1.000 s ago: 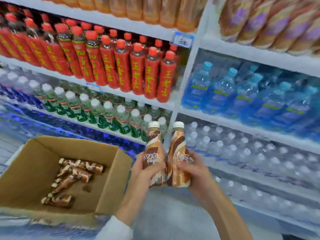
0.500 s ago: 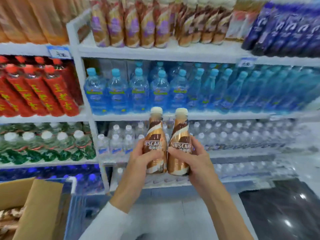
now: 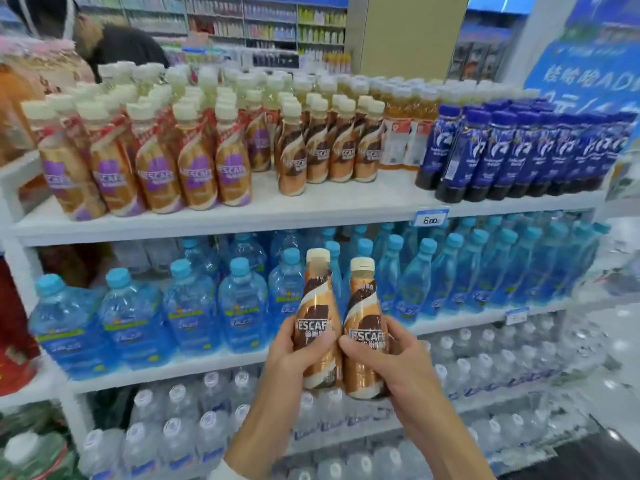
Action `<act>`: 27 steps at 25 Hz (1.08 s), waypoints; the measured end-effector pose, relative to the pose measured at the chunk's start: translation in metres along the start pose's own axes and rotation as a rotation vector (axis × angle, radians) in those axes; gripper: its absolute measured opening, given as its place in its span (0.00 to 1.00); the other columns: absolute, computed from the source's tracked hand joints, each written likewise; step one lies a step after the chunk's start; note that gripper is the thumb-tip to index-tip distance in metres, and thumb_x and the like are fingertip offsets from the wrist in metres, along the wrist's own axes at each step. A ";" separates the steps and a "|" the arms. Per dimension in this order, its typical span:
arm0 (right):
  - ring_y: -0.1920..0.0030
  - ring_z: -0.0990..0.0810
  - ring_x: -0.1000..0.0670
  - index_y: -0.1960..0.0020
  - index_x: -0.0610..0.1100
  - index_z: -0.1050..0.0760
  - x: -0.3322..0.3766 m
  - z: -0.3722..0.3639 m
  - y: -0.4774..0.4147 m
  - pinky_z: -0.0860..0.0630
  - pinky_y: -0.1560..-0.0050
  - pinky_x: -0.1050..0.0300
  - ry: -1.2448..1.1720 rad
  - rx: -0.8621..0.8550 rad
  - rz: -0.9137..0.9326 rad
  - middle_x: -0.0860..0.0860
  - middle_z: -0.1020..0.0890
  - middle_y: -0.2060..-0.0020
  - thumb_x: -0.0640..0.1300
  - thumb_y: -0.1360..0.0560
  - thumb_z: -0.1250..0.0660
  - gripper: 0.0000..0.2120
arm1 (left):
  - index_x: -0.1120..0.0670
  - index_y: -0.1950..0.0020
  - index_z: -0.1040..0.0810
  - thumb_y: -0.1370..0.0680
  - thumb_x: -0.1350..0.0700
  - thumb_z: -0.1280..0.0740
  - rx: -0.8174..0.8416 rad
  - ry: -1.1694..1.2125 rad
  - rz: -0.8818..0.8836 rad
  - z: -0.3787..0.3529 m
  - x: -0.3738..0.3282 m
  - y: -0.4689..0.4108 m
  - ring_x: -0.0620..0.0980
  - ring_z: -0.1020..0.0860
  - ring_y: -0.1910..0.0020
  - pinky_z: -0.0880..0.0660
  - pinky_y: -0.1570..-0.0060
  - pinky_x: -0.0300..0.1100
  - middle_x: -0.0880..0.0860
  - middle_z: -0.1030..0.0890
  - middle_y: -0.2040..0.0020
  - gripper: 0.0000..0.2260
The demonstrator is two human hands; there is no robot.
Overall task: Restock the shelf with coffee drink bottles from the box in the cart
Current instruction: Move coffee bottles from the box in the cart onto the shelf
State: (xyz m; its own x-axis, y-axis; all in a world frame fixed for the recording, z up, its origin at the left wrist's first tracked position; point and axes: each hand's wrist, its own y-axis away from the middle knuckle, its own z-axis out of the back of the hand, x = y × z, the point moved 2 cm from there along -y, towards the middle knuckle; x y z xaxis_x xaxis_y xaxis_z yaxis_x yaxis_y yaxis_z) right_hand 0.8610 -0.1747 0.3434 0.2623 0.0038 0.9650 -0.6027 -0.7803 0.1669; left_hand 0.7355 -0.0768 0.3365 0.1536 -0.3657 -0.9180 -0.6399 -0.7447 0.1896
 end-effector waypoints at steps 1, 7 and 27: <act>0.49 0.14 0.41 0.44 0.43 0.19 0.012 0.001 -0.019 0.18 0.47 0.46 0.008 0.010 0.020 0.42 0.13 0.49 0.39 0.36 0.18 0.22 | 0.53 0.42 0.20 0.33 0.58 0.22 -0.002 0.011 -0.013 -0.005 -0.009 -0.020 0.55 0.14 0.51 0.21 0.54 0.49 0.56 0.14 0.49 0.21; 0.49 0.13 0.43 0.43 0.42 0.19 0.076 0.005 -0.106 0.17 0.48 0.48 0.112 0.021 0.157 0.46 0.12 0.51 0.40 0.36 0.19 0.22 | 0.52 0.40 0.21 0.28 0.57 0.22 0.058 -0.175 -0.210 -0.026 -0.070 -0.102 0.50 0.15 0.49 0.20 0.53 0.39 0.52 0.14 0.48 0.18; 0.44 0.16 0.56 0.36 0.48 0.22 0.138 0.011 -0.283 0.19 0.40 0.54 0.278 0.080 0.504 0.55 0.14 0.45 0.42 0.32 0.19 0.27 | 0.46 0.26 0.32 0.23 0.57 0.26 -0.337 -0.527 -0.516 -0.075 -0.115 -0.246 0.39 0.25 0.35 0.27 0.32 0.44 0.41 0.23 0.36 0.28</act>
State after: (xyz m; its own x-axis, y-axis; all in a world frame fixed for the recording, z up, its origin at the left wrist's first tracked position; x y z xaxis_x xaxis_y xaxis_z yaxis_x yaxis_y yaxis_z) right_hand 1.0760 0.0397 0.4269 -0.2569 -0.2251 0.9399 -0.5399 -0.7732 -0.3327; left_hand 0.9315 0.1066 0.4217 -0.0617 0.3183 -0.9460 -0.3116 -0.9066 -0.2847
